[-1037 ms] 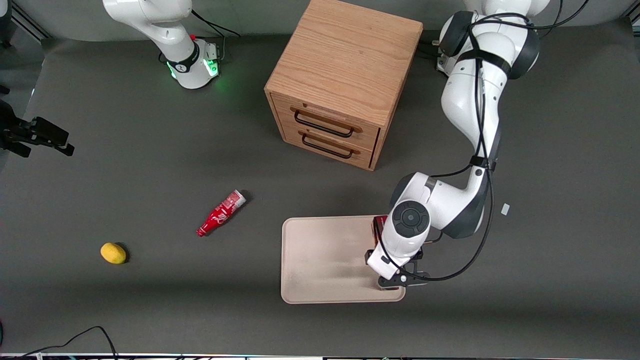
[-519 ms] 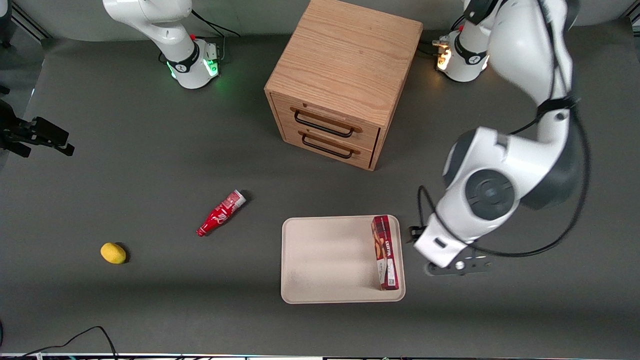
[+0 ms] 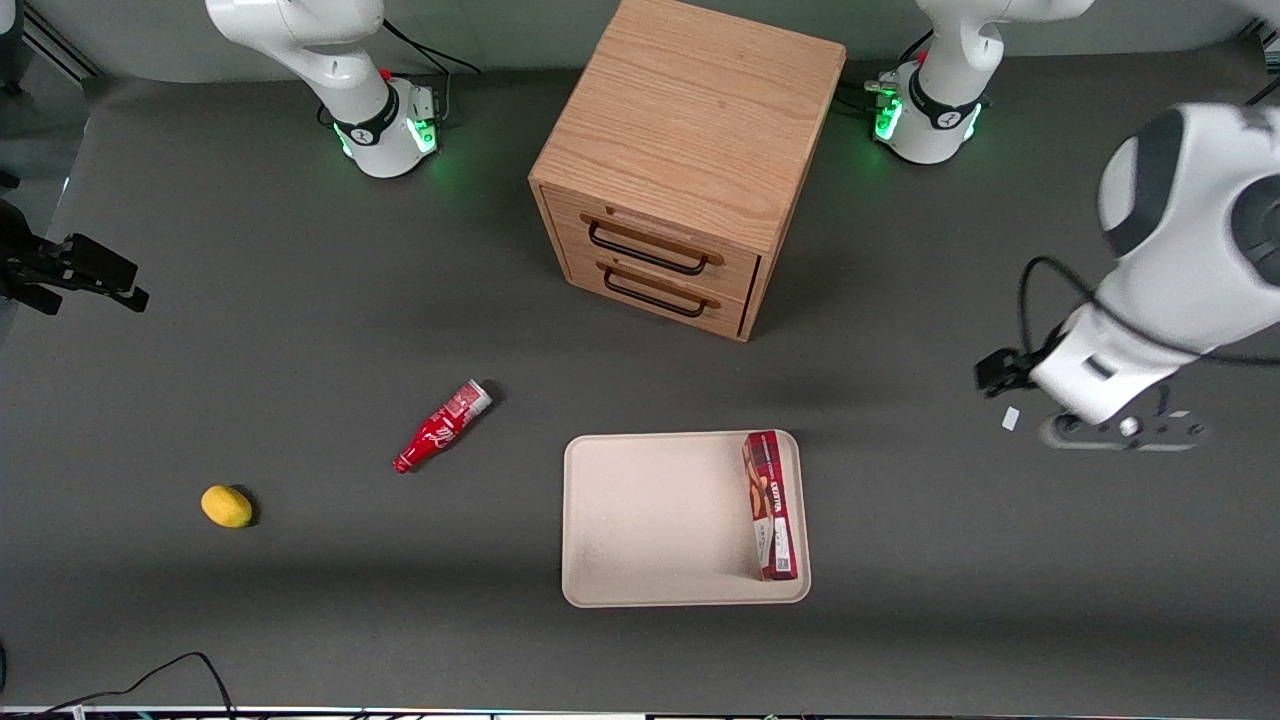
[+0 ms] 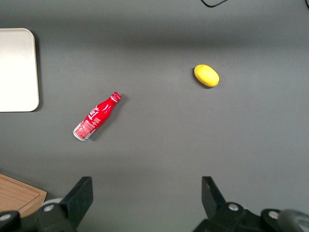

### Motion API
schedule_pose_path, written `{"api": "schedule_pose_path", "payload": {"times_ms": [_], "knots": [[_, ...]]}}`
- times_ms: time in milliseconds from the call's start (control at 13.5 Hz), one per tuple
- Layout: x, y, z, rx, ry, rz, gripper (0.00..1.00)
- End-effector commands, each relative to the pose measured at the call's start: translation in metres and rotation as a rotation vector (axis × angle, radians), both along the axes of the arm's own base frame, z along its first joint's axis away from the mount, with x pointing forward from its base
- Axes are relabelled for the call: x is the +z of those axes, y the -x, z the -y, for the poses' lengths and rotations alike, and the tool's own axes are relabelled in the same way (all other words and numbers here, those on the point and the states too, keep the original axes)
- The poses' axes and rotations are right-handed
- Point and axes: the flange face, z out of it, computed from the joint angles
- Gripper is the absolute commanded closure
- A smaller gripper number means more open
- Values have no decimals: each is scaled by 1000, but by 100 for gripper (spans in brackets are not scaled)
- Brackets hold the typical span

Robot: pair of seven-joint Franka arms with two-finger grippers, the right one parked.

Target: Place red cookie box on tray

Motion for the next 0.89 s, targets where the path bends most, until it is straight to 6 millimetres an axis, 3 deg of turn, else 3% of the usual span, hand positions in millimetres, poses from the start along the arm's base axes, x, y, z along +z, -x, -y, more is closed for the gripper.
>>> {"api": "schedule_pose_path", "payload": {"times_ms": [0, 148, 222, 296, 519, 593, 815], "knots": [[22, 43, -65, -29, 7, -44, 0], [40, 56, -122, -109, 16, -49, 0], [43, 61, -141, -77, 19, -70, 0], [47, 62, -147, -64, 25, -83, 0], [56, 53, -148, -50, 42, -99, 0], [60, 52, -132, -45, 36, -121, 0], [64, 53, -115, 29, 12, -138, 0]]}}
